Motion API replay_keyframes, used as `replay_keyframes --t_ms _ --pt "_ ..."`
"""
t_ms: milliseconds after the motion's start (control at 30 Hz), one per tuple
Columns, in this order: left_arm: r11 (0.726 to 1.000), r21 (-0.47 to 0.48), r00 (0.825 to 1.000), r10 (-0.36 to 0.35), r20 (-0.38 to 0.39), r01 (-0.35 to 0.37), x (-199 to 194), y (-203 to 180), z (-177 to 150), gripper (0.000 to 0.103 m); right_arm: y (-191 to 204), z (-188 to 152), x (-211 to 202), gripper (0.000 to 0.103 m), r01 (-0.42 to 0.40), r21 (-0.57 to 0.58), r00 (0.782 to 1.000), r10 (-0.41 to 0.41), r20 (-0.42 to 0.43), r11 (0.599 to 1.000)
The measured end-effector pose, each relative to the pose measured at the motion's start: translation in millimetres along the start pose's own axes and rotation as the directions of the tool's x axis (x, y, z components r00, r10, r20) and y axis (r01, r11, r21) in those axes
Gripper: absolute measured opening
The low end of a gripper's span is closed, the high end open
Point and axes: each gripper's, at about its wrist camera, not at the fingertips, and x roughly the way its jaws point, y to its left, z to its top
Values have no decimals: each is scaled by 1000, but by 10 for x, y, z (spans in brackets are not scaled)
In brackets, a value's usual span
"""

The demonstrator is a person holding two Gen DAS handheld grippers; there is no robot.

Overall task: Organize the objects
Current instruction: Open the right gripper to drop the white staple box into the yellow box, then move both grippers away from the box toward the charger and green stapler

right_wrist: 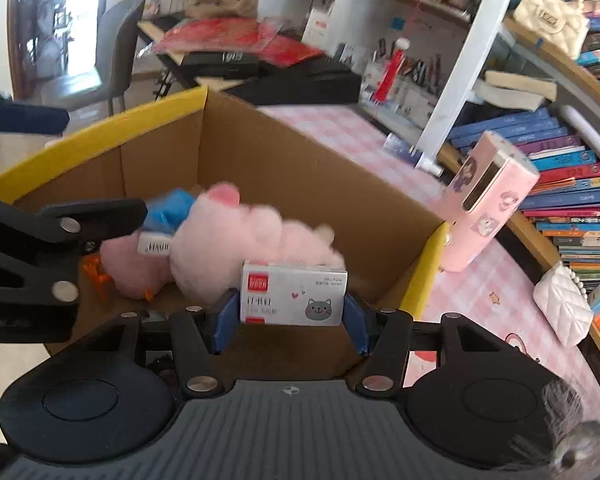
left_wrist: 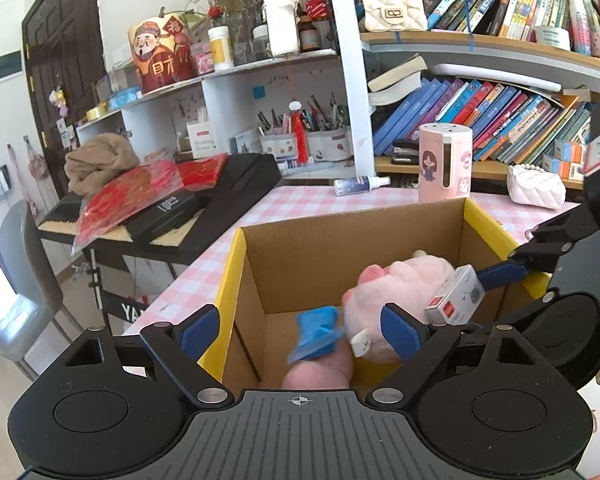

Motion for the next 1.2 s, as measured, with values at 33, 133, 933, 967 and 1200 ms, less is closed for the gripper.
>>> replay_keyframes --t_ms 33,133,933,967,1200 --pt "1000 2 1000 -3 0 3 -5 -6 -4 90 6 -4 2 52 0 -5 1000 0 -2 1000" --pt "1000 2 1000 -11 1 11 -26 -10 -12 90 20 -7 2 53 1 -11 1000 -1 -11 1000" --pt "997 -52 996 -50 73 54 -630 151 -202 96 248 -330 -938 64 181 248 957 -229 181 952" --pt "997 -51 996 -53 71 57 -656 150 -225 96 273 -360 -975 65 189 260 954 -240 180 947" --pt "995 -52 996 -84 42 86 -882 184 -415 96 472 -581 -1172 68 231 343 950 -286 122 911"
